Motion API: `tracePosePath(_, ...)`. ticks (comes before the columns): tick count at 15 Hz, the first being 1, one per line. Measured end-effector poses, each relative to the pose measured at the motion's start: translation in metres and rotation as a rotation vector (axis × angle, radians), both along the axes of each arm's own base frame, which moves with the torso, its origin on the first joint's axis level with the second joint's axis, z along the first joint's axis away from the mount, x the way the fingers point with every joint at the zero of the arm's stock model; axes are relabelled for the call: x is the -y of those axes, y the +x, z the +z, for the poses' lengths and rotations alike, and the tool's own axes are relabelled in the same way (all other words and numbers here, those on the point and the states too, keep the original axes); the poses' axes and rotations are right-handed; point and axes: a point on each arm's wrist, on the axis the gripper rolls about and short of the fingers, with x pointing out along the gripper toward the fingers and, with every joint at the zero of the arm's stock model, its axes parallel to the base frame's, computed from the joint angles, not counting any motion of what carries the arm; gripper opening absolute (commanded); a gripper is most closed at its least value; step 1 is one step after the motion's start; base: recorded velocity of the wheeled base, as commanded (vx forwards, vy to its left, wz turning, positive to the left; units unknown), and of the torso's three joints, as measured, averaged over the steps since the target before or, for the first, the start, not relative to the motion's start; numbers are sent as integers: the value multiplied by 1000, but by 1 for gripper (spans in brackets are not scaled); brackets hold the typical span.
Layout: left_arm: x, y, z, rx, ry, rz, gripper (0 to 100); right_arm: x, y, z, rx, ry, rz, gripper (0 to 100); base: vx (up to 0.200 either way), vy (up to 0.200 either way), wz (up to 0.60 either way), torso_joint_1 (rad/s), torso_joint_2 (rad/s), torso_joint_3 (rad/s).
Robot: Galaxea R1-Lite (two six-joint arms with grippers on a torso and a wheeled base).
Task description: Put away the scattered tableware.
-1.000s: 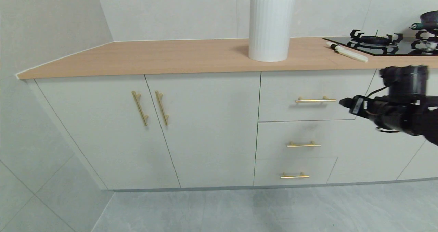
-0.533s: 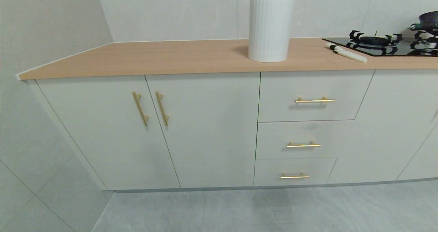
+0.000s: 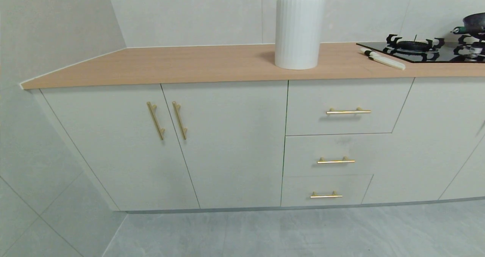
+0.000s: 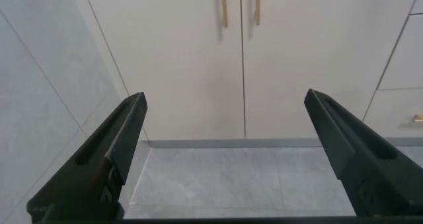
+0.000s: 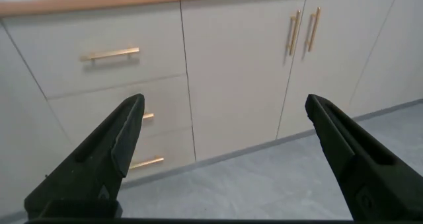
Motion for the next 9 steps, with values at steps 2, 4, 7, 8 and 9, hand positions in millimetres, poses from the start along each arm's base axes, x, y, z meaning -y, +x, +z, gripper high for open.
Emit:
tracePosePath(2,0,0,0,0,0,0,100,-2,3,-31,-13,-1,44,100,0,0,0,0,0,0)
tracePosePath(4,0,0,0,0,0,0,100,-3,14,-55,8,0,56,100,0,0,0,0,0,0)
tracePosePath(7,0,0,0,0,0,0,100,-5,29,-85,34,-2,156,100,0,0,0,0,0,0)
tracePosePath(8,0,0,0,0,0,0,100,-6,31,-96,-31,5,192,100,0,0,0,0,0,0)
tracePosePath(9,0,0,0,0,0,1,100,-7,32,-101,-67,6,236,100,0,0,0,0,0,0)
